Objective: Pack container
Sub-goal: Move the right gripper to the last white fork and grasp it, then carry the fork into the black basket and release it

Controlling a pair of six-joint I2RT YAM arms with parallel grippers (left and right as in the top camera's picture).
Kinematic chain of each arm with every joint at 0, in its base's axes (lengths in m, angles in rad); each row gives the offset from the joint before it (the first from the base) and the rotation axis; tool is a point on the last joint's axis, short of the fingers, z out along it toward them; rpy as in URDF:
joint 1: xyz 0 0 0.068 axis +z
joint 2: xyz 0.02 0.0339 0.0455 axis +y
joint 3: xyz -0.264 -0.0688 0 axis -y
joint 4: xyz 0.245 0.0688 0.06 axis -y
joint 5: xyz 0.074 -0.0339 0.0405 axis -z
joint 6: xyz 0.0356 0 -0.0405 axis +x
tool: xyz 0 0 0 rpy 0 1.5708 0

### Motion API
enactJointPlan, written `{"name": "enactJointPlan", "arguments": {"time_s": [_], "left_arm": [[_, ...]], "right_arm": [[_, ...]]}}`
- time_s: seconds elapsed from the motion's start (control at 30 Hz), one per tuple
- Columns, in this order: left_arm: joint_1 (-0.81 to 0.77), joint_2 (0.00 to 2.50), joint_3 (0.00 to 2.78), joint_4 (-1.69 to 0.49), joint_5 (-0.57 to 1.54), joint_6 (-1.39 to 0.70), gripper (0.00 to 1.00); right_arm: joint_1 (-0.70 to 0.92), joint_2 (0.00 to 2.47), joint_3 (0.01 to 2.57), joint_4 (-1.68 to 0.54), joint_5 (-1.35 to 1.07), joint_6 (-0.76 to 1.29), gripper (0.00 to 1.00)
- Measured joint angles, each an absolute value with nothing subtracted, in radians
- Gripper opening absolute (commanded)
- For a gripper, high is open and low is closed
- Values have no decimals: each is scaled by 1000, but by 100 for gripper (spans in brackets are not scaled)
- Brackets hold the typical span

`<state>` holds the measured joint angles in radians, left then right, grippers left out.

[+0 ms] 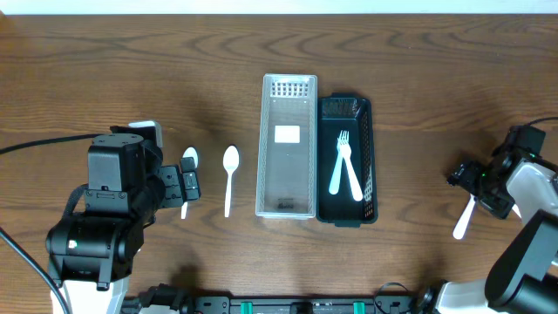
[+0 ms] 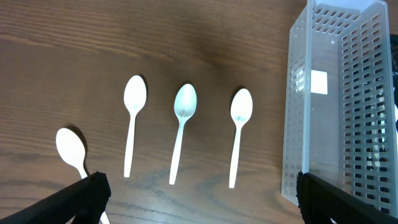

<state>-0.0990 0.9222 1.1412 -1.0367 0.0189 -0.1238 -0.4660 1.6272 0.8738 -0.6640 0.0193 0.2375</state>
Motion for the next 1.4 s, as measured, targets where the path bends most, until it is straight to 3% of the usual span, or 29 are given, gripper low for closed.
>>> {"name": "enactJointPlan", "arguments": {"time_s": [0.23, 0.43, 0.77, 1.03, 1.2, 1.4], "left_arm": [[-99, 922, 1141, -1037, 19, -124, 98], [-99, 922, 1141, -1037, 19, -124, 98], [-99, 922, 1141, -1037, 19, -124, 98], [-99, 922, 1141, -1037, 19, -124, 98], [-99, 922, 1141, -1037, 19, -124, 98], [-99, 922, 1141, -1037, 19, -124, 98]], "right_arm": [[-466, 1680, 874, -656, 18, 238, 91], [-466, 1691, 875, -656, 20, 245, 77], [-467, 1691, 876, -657, 15, 256, 32], [-467, 1691, 876, -656, 6, 294, 17], [-467, 1691, 878, -656, -2, 310, 2], [-458, 1691, 882, -664, -20, 323, 1]]}}
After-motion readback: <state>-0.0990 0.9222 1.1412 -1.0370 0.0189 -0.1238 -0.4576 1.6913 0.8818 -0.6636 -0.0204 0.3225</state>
